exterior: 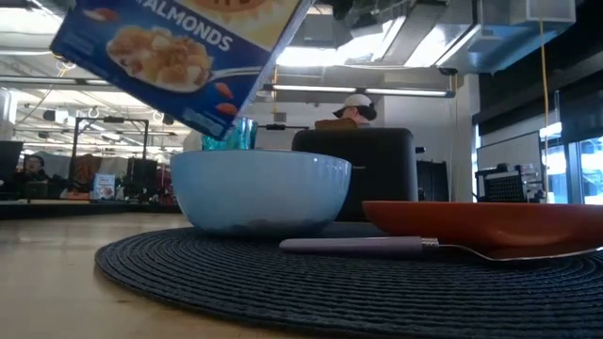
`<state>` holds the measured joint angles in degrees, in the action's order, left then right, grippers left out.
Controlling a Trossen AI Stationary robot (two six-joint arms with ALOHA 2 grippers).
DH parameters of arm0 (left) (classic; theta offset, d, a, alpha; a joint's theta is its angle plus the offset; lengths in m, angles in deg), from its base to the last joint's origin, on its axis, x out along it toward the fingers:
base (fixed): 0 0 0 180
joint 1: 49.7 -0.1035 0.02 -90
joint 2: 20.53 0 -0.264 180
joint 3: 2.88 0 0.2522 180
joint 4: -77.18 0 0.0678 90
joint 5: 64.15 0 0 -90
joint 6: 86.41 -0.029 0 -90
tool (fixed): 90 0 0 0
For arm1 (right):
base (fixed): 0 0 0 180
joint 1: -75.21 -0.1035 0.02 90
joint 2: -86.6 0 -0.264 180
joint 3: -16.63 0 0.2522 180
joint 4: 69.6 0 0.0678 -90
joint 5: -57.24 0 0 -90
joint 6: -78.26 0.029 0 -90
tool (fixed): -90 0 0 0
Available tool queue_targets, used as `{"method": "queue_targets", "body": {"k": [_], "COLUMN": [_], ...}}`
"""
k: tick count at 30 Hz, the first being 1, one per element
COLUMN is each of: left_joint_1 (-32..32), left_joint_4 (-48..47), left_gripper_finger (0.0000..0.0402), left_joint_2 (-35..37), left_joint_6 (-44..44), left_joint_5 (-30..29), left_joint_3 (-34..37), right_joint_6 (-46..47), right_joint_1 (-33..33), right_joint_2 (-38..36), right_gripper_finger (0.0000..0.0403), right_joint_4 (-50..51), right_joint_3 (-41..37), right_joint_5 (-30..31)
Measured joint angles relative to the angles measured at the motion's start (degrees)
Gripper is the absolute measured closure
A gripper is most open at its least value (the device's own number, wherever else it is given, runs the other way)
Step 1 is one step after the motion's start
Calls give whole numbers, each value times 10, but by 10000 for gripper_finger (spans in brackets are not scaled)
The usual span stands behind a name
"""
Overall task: Arrange a breakfast setting
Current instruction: Pour the cereal from the cereal box into the blue bowl
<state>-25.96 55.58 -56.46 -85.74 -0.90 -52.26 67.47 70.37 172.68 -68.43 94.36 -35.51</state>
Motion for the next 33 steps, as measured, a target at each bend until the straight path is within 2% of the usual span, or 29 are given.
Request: {"method": "queue_targets", "body": {"k": [4,10,17,21,28,33], "left_joint_1": [0,0,0,0,0,1], "left_joint_4": [-4,-1,1,11,37,76], "left_gripper_finger": [283,283,283,283,283,283], "left_joint_2": [-18,-38,-43,-43,-43,-42], "left_joint_6": [6,7,-1,-20,-36,-67], "left_joint_5": [7,15,19,22,34,53], "left_joint_3": [0,0,-1,-1,-1,-1], "right_joint_6": [-17,-18,-22,-35,-31,-14], "right_joint_1": [6,24,39,37,38,38], "right_joint_2": [0,1,1,1,-11,-34], "right_gripper_finger": [331,334,325,275,142,96], "right_joint_4": [75,176,202,200,201,213], "right_joint_3": [42,98,116,116,116,116], "right_joint_5": [-5,-56,-88,-89,-98,-99]}}
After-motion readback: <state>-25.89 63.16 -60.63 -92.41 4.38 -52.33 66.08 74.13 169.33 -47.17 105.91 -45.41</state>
